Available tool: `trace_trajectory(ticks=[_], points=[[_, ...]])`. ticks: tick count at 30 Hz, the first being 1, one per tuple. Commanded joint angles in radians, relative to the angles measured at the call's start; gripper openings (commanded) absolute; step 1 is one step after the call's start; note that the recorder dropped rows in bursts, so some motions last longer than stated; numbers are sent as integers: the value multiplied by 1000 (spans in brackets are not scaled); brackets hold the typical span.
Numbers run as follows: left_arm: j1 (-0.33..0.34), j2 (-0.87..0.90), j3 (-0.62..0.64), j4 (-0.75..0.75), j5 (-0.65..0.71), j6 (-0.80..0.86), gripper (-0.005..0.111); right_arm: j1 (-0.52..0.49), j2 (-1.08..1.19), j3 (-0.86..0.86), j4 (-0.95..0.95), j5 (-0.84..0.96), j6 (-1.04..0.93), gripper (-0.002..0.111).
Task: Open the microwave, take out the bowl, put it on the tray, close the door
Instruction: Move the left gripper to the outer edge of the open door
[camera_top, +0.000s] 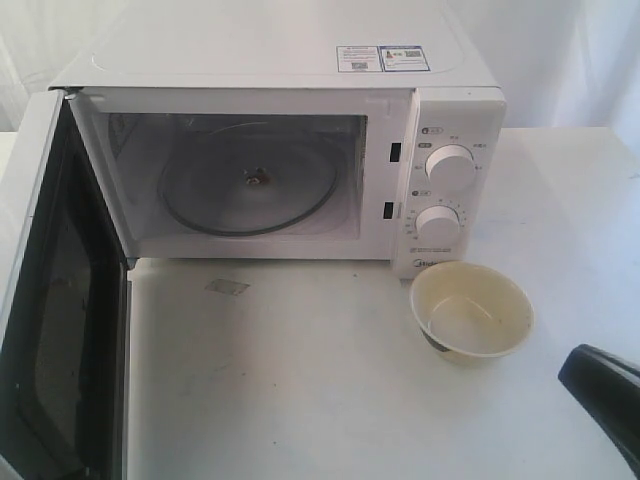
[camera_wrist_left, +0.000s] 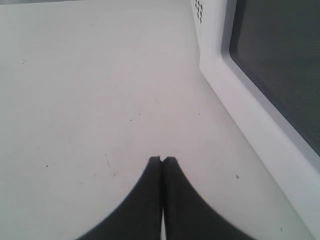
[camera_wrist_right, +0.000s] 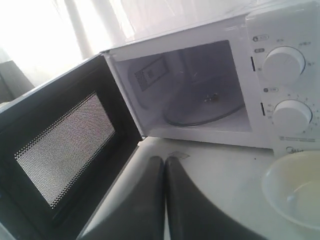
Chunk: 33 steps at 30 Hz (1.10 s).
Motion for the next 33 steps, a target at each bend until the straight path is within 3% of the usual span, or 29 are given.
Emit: trace_trajectory(ticks=[1, 10, 12, 15, 16, 18, 24, 27, 29, 33], points=[[1, -4, 6, -8, 3, 4, 0, 1, -4, 25, 14, 32, 41, 0], [1, -4, 6, -8, -29, -1, 0, 1, -4, 37, 16, 55, 32, 0], [1, -4, 6, -80, -114, -61, 0, 1, -4, 37, 16, 55, 32, 0], [1, -4, 6, -278, -414, -238, 0, 1, -4, 37, 14, 50, 32, 0], [1, -4, 6, -280, -488, -280, 0, 1, -4, 37, 14, 50, 32, 0], [1, -4, -30, -249, -487, -289, 0, 1, -4, 37, 14, 50, 32, 0], [1, 57, -353, -193, -17, -231, 0, 1, -4, 37, 14, 50, 32, 0], [1, 155, -519, -223, 366, 77, 0, 1, -4, 37, 14, 55, 32, 0], [1, 189, -565, -223, 475, 220, 0, 1, -4, 37, 14, 55, 32, 0], [-4, 189, -593, -289, 482, 218, 0, 1, -4, 37, 14, 90, 32, 0]])
